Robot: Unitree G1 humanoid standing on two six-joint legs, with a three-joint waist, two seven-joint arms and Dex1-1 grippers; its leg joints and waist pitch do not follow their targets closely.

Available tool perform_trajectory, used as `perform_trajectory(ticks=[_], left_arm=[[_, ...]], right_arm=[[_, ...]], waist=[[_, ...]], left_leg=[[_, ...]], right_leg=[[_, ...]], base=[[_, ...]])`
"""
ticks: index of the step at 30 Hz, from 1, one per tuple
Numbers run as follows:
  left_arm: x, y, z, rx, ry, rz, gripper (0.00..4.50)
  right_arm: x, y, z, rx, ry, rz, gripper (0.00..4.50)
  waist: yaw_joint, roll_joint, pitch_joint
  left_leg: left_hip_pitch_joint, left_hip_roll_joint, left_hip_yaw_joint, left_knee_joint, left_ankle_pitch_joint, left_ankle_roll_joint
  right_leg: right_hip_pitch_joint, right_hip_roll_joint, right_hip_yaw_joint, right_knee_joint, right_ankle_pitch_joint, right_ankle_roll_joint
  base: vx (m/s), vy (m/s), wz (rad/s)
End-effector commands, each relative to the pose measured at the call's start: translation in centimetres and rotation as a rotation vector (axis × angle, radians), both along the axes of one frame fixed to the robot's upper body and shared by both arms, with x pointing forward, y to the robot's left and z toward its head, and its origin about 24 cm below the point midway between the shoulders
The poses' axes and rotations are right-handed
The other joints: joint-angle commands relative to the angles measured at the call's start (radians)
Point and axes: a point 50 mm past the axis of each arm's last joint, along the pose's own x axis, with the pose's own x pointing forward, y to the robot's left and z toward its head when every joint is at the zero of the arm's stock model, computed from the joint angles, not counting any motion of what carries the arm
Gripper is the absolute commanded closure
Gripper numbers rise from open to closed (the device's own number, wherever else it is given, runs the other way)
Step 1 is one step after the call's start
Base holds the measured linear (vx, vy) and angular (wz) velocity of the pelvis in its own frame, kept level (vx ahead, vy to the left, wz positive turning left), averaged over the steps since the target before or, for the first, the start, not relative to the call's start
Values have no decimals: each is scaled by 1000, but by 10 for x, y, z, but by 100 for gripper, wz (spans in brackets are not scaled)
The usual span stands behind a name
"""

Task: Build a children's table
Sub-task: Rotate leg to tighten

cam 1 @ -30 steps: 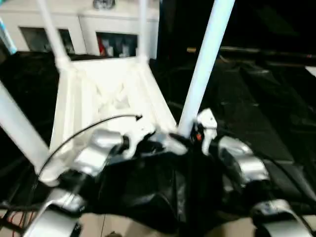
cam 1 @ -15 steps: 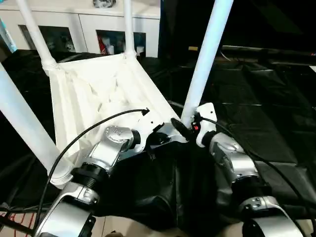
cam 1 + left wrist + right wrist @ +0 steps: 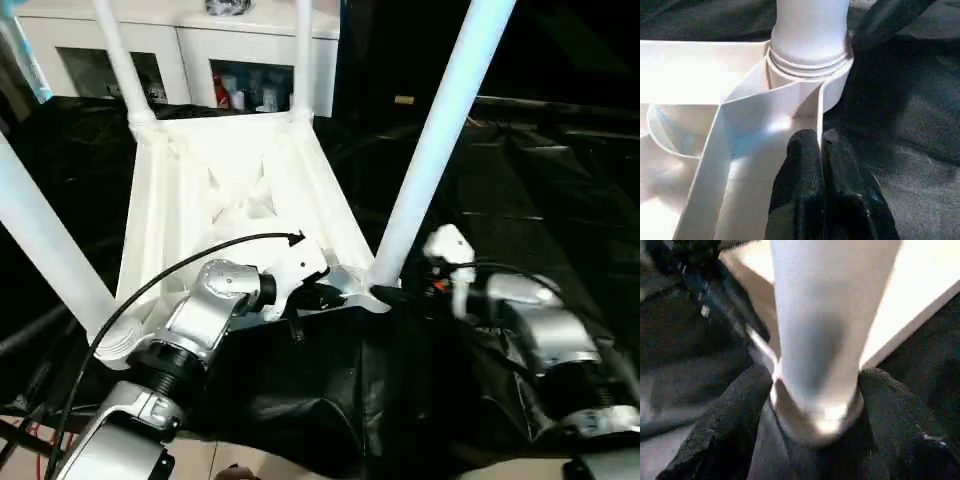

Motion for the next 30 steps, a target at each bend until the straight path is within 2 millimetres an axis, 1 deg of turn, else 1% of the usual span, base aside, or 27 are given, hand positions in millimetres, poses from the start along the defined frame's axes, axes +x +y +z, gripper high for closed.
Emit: perform_trajectory(ticks=[1, 4, 8, 9, 10, 12, 14, 16, 19, 20, 22, 23, 25, 27, 28, 29, 30], left_arm=[[1, -5, 16, -54, -70, -49, 450], [-1, -4, 15, -50, -69, -58, 450], [-2, -3, 15, -50, -65, -66, 450], [-3, -3, 15, -50, -63, -68, 450], [-3, -3, 15, -50, -62, -70, 450], [-4, -3, 14, -50, -59, -75, 450], [-5, -3, 14, -50, -54, -83, 450], [-6, -3, 14, -50, -53, -85, 450], [-6, -3, 14, -51, -51, -88, 450], [-6, -3, 14, -50, -50, -90, 450], [-7, -3, 14, -48, -49, -91, 450], [-7, -3, 13, -48, -49, -92, 450], [-7, -3, 13, -48, -49, -93, 450], [-8, -3, 13, -47, -48, -92, 450], [-8, -3, 13, -47, -49, -90, 450], [-8, -3, 13, -47, -49, -90, 450], [-8, -3, 13, -46, -49, -89, 450]], right_arm=[[-4, -8, -2, -26, 18, 8, 134], [-6, -18, -2, -50, 19, -2, 134], [-8, -22, 0, -44, 21, 0, 134], [-9, -22, 0, -40, 20, 2, 134], [-9, -21, 1, -35, 20, 5, 134], [-8, -20, 3, -24, 17, 15, 134], [-8, -14, 5, 3, 14, 41, 134], [-8, -12, 4, 6, 13, 49, 134], [-5, -9, 3, 7, -2, 40, 134], [-3, -5, 3, 14, -10, 33, 134], [-2, 0, 3, 26, -8, 41, 134], [-2, 3, 2, 29, -8, 45, 134], [-1, 9, 2, 43, -7, 50, 134], [1, 13, 1, 50, -6, 53, 134], [2, 17, 1, 55, -10, 54, 134], [2, 17, 1, 55, -10, 54, 134], [3, 19, 1, 63, -8, 49, 134]], waist=[[2, -11, -67], [1, -12, -66], [0, -11, -65], [0, -9, -66], [1, -10, -67], [1, -8, -67], [1, -9, -67], [1, -9, -67], [1, -9, -67], [0, -11, -67], [0, -9, -67], [1, -12, -67], [0, -10, -68], [0, -10, -68], [0, -17, -68], [0, -13, -68], [1, -12, -67]], left_leg=[[-5, 28, -3, -55, -148, 89], [-6, 27, -2, -54, -152, 89], [-5, 26, -2, -54, -164, 88], [-5, 26, -2, -54, -163, 88], [-5, 27, -3, -53, -157, 89], [-5, 28, -3, -54, -155, 90], [-4, 28, -3, -53, -158, 94], [-5, 28, -3, -54, -157, 95], [-5, 28, -3, -54, -152, 90], [-5, 29, -3, -54, -153, 89], [-3, 30, -4, -54, -157, 85], [-4, 30, -4, -55, -151, 86], [-4, 31, -4, -55, -144, 86], [-4, 30, -3, -55, -142, 84], [-5, 30, -3, -55, -142, 84], [-5, 30, -4, -55, -143, 83], [-4, 30, -3, -55, -145, 82]], right_leg=[[66, -68, 67, -80, -313, -108], [65, -68, 65, -82, -335, -102], [63, -67, 64, -87, -361, -94], [64, -67, 63, -88, -359, -94], [64, -67, 63, -85, -347, -96], [64, -66, 64, -83, -333, -102], [64, -66, 64, -83, -326, -105], [64, -66, 63, -82, -326, -107], [64, -67, 64, -81, -327, -109], [63, -67, 64, -81, -328, -110], [62, -67, 64, -81, -331, -112], [63, -68, 65, -79, -324, -113], [63, -68, 66, -77, -309, -118], [64, -69, 67, -76, -302, -120], [64, -69, 67, -75, -302, -120], [64, -70, 66, -75, -311, -119], [63, -71, 67, -77, -316, -115]], base=[[0, 0, 0], [0, 0, 0], [0, 0, 0], [0, 0, 0], [0, 0, 0], [0, 0, 0], [0, 0, 0], [0, 0, 0], [0, 0, 0], [0, 0, 0], [0, 0, 0], [0, 0, 0], [0, 0, 0], [0, 0, 0], [0, 0, 0], [0, 0, 0], [0, 0, 0]])
